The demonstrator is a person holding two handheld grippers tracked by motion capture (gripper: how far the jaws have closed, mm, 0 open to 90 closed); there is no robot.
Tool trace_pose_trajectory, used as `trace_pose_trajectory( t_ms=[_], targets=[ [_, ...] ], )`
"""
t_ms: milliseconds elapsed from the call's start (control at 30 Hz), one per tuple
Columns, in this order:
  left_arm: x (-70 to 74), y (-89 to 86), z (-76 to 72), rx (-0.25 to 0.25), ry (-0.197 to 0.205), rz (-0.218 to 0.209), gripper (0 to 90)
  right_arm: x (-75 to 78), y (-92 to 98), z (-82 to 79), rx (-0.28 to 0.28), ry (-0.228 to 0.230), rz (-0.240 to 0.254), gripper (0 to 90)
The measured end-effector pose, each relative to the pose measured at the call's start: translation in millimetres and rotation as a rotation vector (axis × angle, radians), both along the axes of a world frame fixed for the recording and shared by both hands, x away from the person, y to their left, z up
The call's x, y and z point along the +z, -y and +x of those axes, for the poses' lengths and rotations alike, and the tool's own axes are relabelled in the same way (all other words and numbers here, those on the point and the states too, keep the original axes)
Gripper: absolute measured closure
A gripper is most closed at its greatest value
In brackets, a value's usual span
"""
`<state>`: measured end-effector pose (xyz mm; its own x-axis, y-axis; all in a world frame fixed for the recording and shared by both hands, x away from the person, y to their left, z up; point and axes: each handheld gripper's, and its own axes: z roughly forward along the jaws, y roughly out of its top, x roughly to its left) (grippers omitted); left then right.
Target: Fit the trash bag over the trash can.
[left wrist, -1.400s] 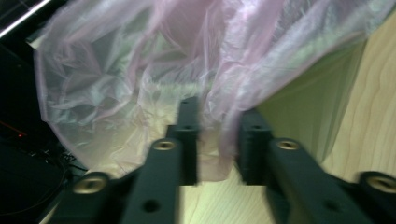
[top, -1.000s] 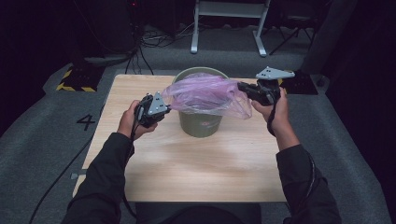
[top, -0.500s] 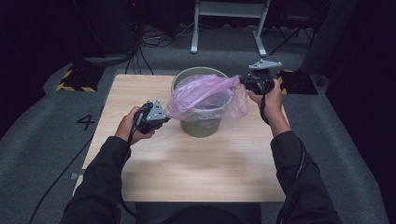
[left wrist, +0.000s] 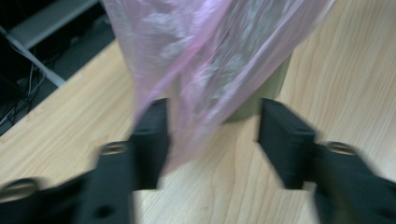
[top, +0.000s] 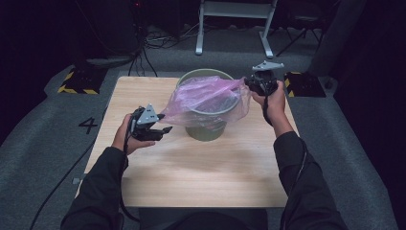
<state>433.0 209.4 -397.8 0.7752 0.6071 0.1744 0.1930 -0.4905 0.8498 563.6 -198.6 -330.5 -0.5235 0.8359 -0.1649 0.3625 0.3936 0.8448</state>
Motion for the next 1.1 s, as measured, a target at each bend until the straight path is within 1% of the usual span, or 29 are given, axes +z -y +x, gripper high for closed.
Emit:
trace_pose_trajectory(
  t_ms=[33, 67, 100, 133, 233, 300, 333, 367, 433, 500, 567, 633, 667, 700, 733, 800, 833, 867, 900, 1000, 1033, 1067, 1100],
  targets=[
    [2.6, -2.8, -3.5, 0.005, 0.007, -0.026, 28.9, 0.1, 0.0, -0.2, 0.0, 0.001, 0.005, 89.9],
    [4.6, -4.5, -6.4, 0.01, 0.017, -0.038, 25.8, 0.4, 0.2, -0.7, -0.001, 0.005, 0.007, 89.9],
    [7.8, -6.6, -11.7, 0.012, 0.029, -0.058, 23.1, 0.9, 0.5, -1.1, -0.001, 0.007, 0.008, 89.9],
    [10.6, -8.1, -16.1, 0.003, 0.036, -0.069, 21.2, 1.6, 1.1, -1.6, 0.002, 0.011, 0.011, 89.8],
    [17.9, -9.9, -28.8, -0.017, 0.064, -0.101, 19.4, 2.8, 1.6, -3.1, 0.003, 0.015, 0.014, 89.7],
    [23.6, -11.8, -38.1, -0.034, 0.072, -0.12, 19.2, 3.3, 1.5, -4.3, 0.004, 0.017, 0.016, 89.7],
    [25.4, -12.3, -41.7, -0.036, 0.082, -0.122, 18.6, 3.5, 1.4, -4.9, 0.005, 0.019, 0.018, 89.7],
    [27.8, -12.3, -44.8, -0.026, 0.095, -0.125, 18.6, 3.6, 1.3, -5.4, 0.006, 0.019, 0.02, 89.6],
    [31.4, -12.9, -47.0, -0.025, 0.098, -0.144, 19.0, 3.6, 0.8, -6.1, 0.007, 0.019, 0.016, 89.5],
    [37.9, -12.9, -48.6, -0.029, 0.109, -0.175, 20.0, 4.4, 0.5, -7.1, 0.009, 0.021, 0.014, 89.4],
    [44.5, -12.3, -49.2, -0.026, 0.127, -0.188, 20.5, 5.6, 0.1, -8.3, 0.012, 0.025, 0.014, 89.1],
    [51.1, -13.4, -47.2, -0.035, 0.121, -0.217, 20.8, 6.7, -0.2, -9.4, 0.013, 0.031, 0.01, 89.1],
    [53.6, -12.8, -46.3, -0.011, 0.134, -0.211, 20.9, 6.9, 0.0, -9.2, 0.013, 0.028, 0.012, 89.1],
    [55.7, -10.3, -45.1, 0.01, 0.143, -0.182, 21.2, 7.0, 0.3, -9.0, 0.012, 0.027, 0.014, 89.1],
    [57.7, -6.4, -43.6, 0.017, 0.154, -0.15, 21.0, 7.2, 0.2, -9.0, 0.012, 0.027, 0.016, 89.1],
    [61.3, 3.4, -38.9, 0.001, 0.147, -0.125, 21.0, 7.4, -1.1, -9.2, 0.016, 0.026, 0.01, 89.1],
    [62.9, 7.7, -36.0, -0.002, 0.147, -0.112, 21.0, 7.6, -2.0, -9.3, 0.018, 0.028, 0.004, 89.1],
    [65.6, 15.5, -30.5, 0.003, 0.148, -0.092, 21.0, 8.0, -2.4, -9.4, 0.017, 0.029, 0.0, 89.1],
    [67.8, 21.4, -25.0, 0.003, 0.144, -0.069, 21.7, 8.8, -3.1, -9.7, 0.019, 0.031, 0.002, 89.1],
    [71.8, 38.2, -7.7, -0.02, 0.126, 0.006, 27.8, 10.7, -5.1, -9.9, 0.023, 0.035, -0.004, 89.1],
    [72.0, 42.6, -1.8, -0.024, 0.116, 0.023, 30.2, 11.4, -5.6, -9.7, 0.023, 0.035, -0.007, 89.1],
    [71.9, 45.7, 3.7, -0.042, 0.093, 0.024, 31.7, 12.2, -5.9, -9.4, 0.024, 0.036, -0.012, 89.1],
    [71.2, 48.8, 7.7, -0.055, 0.081, 0.029, 32.7, 13.2, -6.4, -9.3, 0.027, 0.039, -0.014, 88.9]
  ],
)
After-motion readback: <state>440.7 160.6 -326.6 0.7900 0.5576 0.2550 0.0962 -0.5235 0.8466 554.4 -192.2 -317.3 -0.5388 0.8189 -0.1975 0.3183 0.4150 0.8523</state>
